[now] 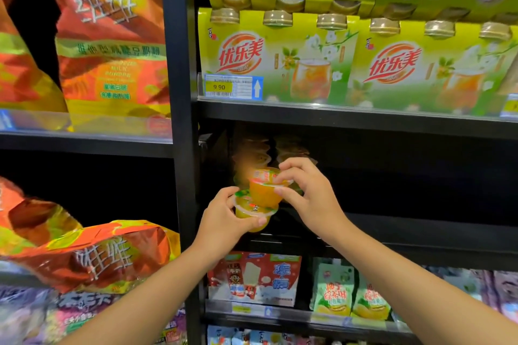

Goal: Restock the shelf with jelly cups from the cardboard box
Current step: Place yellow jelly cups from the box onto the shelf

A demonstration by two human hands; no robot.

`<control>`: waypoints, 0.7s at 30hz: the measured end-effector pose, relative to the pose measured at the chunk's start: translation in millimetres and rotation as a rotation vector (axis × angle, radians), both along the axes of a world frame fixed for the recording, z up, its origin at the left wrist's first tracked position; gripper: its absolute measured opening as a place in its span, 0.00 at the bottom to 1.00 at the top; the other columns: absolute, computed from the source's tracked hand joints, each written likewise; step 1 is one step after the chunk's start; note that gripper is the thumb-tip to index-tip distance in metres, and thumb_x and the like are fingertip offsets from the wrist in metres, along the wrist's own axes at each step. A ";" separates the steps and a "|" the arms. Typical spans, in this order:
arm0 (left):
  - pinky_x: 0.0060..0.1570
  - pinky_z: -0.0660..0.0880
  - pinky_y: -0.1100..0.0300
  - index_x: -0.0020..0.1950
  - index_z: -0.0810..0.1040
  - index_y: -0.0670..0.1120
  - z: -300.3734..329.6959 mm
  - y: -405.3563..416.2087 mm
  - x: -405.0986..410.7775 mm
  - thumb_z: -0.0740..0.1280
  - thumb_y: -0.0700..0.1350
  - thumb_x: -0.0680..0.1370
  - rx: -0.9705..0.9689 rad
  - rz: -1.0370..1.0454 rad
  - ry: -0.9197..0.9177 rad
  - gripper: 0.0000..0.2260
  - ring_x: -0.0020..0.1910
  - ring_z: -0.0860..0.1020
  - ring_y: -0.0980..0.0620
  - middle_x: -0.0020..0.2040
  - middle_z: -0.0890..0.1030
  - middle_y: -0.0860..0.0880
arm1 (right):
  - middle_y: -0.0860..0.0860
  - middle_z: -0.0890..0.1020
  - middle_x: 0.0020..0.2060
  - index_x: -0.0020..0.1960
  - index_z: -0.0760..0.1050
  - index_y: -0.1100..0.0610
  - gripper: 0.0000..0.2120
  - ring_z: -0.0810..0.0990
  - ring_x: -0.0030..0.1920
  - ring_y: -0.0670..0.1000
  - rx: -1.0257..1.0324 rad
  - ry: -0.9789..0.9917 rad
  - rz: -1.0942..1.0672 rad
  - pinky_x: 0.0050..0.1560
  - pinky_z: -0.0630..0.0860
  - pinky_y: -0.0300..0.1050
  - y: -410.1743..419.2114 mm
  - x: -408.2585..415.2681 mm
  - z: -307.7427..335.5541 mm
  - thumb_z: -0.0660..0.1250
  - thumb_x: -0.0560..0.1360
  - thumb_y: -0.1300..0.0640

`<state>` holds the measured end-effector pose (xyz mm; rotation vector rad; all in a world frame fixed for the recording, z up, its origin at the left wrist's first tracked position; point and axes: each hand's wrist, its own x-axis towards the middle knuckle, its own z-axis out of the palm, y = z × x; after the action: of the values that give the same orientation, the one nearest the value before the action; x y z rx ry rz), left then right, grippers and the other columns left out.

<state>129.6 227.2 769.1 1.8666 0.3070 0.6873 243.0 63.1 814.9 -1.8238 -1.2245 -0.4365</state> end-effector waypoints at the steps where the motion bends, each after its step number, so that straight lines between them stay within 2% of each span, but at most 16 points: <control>1: 0.59 0.79 0.55 0.71 0.69 0.49 -1.0 1.9 1.0 0.82 0.47 0.65 0.000 0.005 0.009 0.38 0.53 0.82 0.61 0.55 0.84 0.56 | 0.43 0.75 0.59 0.52 0.83 0.53 0.05 0.72 0.63 0.39 -0.010 0.002 0.000 0.58 0.69 0.27 1.5 2.3 -1.2 0.72 0.77 0.57; 6: 0.58 0.78 0.60 0.72 0.69 0.48 0.4 7.0 4.1 0.82 0.46 0.67 0.027 0.025 0.028 0.37 0.51 0.81 0.63 0.52 0.82 0.60 | 0.43 0.76 0.60 0.53 0.83 0.52 0.06 0.72 0.63 0.40 -0.018 0.004 -0.008 0.60 0.70 0.31 10.2 6.9 -5.5 0.71 0.77 0.57; 9: 0.60 0.77 0.58 0.71 0.68 0.49 0.8 8.9 5.0 0.81 0.47 0.67 0.055 0.027 0.042 0.36 0.53 0.79 0.63 0.52 0.81 0.61 | 0.42 0.74 0.62 0.53 0.81 0.48 0.06 0.70 0.66 0.40 -0.001 0.059 -0.028 0.64 0.70 0.40 12.2 7.5 -10.3 0.71 0.77 0.55; 12: 0.61 0.77 0.55 0.72 0.68 0.49 -0.6 10.7 6.1 0.81 0.48 0.67 0.077 0.021 0.054 0.37 0.55 0.79 0.61 0.56 0.81 0.59 | 0.41 0.72 0.64 0.54 0.80 0.47 0.09 0.70 0.68 0.41 0.040 0.177 0.058 0.65 0.75 0.49 13.3 7.0 -16.5 0.71 0.77 0.57; 14: 0.61 0.77 0.55 0.73 0.67 0.49 -1.0 11.2 7.0 0.81 0.48 0.67 0.077 0.018 0.066 0.38 0.56 0.79 0.59 0.59 0.80 0.56 | 0.42 0.72 0.64 0.55 0.80 0.49 0.10 0.71 0.67 0.40 0.076 0.250 0.110 0.63 0.78 0.50 15.5 4.1 -18.6 0.72 0.77 0.60; 17: 0.59 0.77 0.59 0.73 0.67 0.48 -0.4 11.4 8.8 0.81 0.48 0.67 0.070 0.006 0.086 0.38 0.56 0.79 0.58 0.60 0.80 0.53 | 0.44 0.73 0.63 0.56 0.81 0.52 0.10 0.73 0.66 0.43 0.106 0.249 0.101 0.62 0.79 0.52 20.5 1.5 -19.3 0.72 0.76 0.61; 21: 0.54 0.76 0.64 0.71 0.68 0.49 0.6 10.5 10.0 0.81 0.48 0.68 0.072 -0.014 0.102 0.36 0.54 0.79 0.60 0.57 0.79 0.56 | 0.46 0.74 0.62 0.55 0.80 0.51 0.10 0.74 0.66 0.45 0.133 0.277 0.103 0.62 0.79 0.54 22.5 1.1 -19.6 0.72 0.76 0.62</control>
<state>139.7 237.7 769.6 1.9743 0.3381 0.6012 244.0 85.7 795.4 -1.6373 -1.0661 -0.1938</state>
